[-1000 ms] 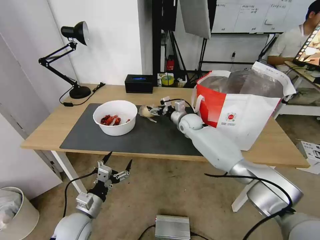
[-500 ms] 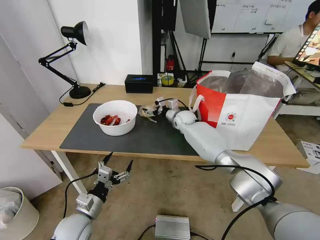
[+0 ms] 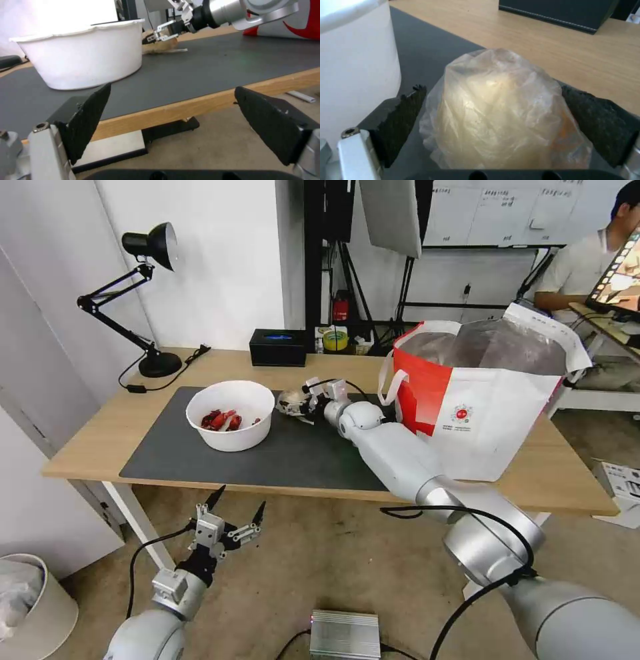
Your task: Pick up the trash from the table and place it into the takeout bag.
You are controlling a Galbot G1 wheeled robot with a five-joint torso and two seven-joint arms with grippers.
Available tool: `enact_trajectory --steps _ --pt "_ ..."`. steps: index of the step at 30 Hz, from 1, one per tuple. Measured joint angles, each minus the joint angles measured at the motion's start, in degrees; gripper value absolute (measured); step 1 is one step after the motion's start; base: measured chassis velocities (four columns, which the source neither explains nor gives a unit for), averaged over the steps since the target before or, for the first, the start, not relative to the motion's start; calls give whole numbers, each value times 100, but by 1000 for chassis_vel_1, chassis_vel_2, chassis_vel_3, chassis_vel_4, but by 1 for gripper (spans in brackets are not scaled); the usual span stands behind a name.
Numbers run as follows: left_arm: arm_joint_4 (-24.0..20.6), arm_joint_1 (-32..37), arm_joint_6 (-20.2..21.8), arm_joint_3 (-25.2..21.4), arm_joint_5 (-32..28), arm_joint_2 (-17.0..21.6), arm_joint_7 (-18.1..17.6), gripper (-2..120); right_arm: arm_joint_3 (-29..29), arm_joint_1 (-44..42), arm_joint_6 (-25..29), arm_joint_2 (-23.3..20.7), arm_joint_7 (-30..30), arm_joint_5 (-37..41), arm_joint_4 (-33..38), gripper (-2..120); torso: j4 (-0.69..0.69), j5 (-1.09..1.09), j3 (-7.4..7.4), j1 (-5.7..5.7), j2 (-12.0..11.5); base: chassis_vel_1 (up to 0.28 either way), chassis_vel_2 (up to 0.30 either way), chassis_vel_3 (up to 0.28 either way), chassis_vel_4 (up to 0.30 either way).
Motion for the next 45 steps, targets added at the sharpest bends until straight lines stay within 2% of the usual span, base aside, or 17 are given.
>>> enact_trajectory --steps 5,7,9,12,13,17,20,21,23,24,27,28,31,32,36,41,45 --pt "-9 29 -9 -29 2 -17 0 100 5 -23 -26 9 16 -16 -2 95 0 0 0 0 1 0 0 0 0" --pt "-16 56 -29 -56 4 -27 0 100 28 -54 -89 -15 54 -8 58 82 0 0 0 0 0 0 0 0 0" --pt "-17 63 -36 -63 5 -29 1 100 33 -66 -110 -41 61 4 96 79 1 0 0 0 0 0 0 0 0" --pt "-18 74 -52 -76 6 -32 2 100 10 -119 -198 -190 136 108 303 64 0 0 0 0 0 0 0 0 0" --pt "-18 74 -52 -76 6 -32 2 100 10 -119 -198 -190 136 108 303 64 0 0 0 0 0 0 0 0 0" --pt "-33 72 -53 -58 6 -40 0 100 -41 -208 -332 -462 265 379 729 49 1 1 0 0 1 0 0 0 0" --pt "-52 73 -53 -45 -1 -51 -4 100 -62 -375 -519 -920 457 872 1555 35 -1 2 0 0 0 0 0 0 0" --pt "-52 73 -53 -45 -1 -51 -4 100 -62 -375 -519 -920 457 872 1555 35 -1 2 0 0 0 0 0 0 0" --pt "-88 76 -34 -72 -96 -34 -26 100 -159 -598 -714 -1516 655 1430 2648 22 1 2 -1 0 0 0 0 0 0" --pt "-88 76 -34 -72 -96 -34 -26 100 -159 -598 -714 -1516 655 1430 2648 22 1 2 -1 0 0 0 0 0 0" --pt "-101 71 -22 -104 -137 9 -37 100 -264 -1013 -832 -2271 851 1837 3957 10 -2 2 -1 -1 1 0 0 0 0" --pt "-101 71 -22 -104 -137 9 -37 100 -264 -1013 -832 -2271 851 1837 3957 10 -2 2 -1 -1 1 0 0 0 0" --pt "-99 62 -18 -80 -141 9 -39 100 -98 -1613 -900 -2910 1007 2038 5183 5 0 3 -1 -1 1 0 0 0 0" --pt "-99 62 -18 -80 -141 9 -39 100 -98 -1613 -900 -2910 1007 2038 5183 5 0 3 -1 -1 1 0 0 0 0" --pt "-55 5 -15 45 -124 -9 -42 100 285 -2363 -919 -3551 1122 2080 6434 5 -2 3 -1 -1 1 0 0 0 0" --pt "-37 -20 -7 127 -97 -37 -45 100 526 -2632 -926 -3872 1230 2104 7155 5 -1 2 -1 -2 1 0 0 0 0" --pt "-35 17 -5 147 -47 -78 -47 100 1094 -2559 -1061 -4348 1648 2292 7947 5 0 2 0 -1 1 0 0 0 0"
